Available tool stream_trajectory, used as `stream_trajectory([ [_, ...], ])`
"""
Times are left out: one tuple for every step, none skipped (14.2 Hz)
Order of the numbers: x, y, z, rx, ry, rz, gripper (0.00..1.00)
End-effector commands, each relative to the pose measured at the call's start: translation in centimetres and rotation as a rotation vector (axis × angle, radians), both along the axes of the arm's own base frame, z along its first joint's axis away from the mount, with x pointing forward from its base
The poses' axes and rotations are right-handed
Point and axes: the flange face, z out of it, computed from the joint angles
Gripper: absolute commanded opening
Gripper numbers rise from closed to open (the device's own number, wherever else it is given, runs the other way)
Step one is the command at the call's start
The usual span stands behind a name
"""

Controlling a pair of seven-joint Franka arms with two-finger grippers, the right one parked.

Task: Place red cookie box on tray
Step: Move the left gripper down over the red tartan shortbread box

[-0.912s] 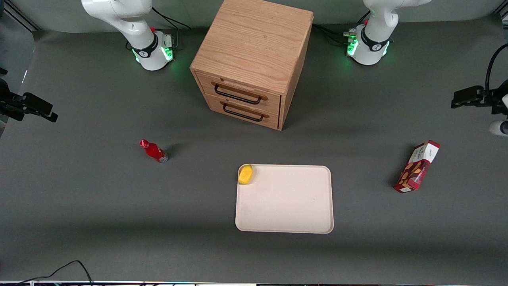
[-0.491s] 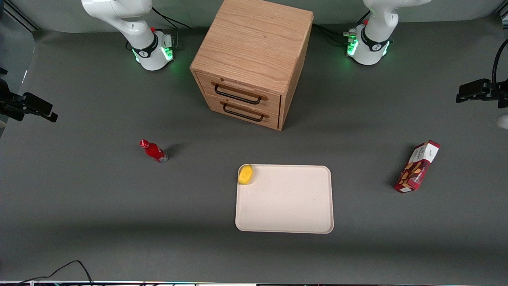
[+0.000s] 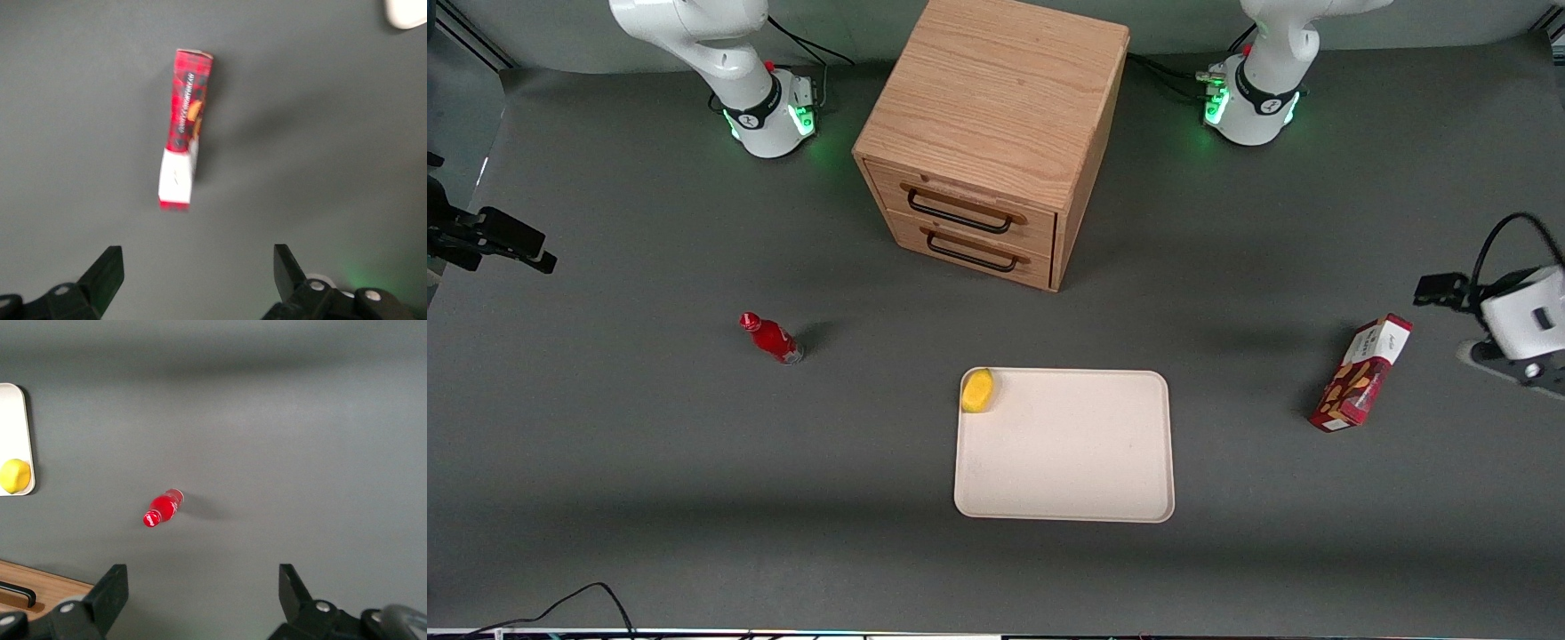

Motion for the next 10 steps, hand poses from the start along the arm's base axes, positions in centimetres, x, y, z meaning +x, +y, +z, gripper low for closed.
stream_trajectory([
  [-3.1, 0.3, -7.5, -0.010, -0.087, -0.074, 1.00],
  [-3.5, 0.1, -10.2, -0.011, -0.134, -0.083, 1.00],
  [-3.8, -0.1, -12.7, -0.011, -0.168, -0.089, 1.00],
  [-3.7, -0.2, -14.4, -0.009, -0.210, -0.095, 1.00],
  [-3.5, -0.4, -16.1, -0.009, -0.238, -0.100, 1.00],
  [-3.4, -0.4, -17.6, -0.011, -0.257, -0.097, 0.61],
  [-3.3, -0.3, -18.2, -0.027, -0.260, -0.071, 0.01],
  [-3.2, -0.2, -18.1, -0.054, -0.265, -0.029, 0.00],
  [-3.1, -0.2, -17.7, -0.067, -0.261, -0.012, 0.00],
  [-3.0, -0.2, -17.1, -0.073, -0.242, -0.007, 0.00],
])
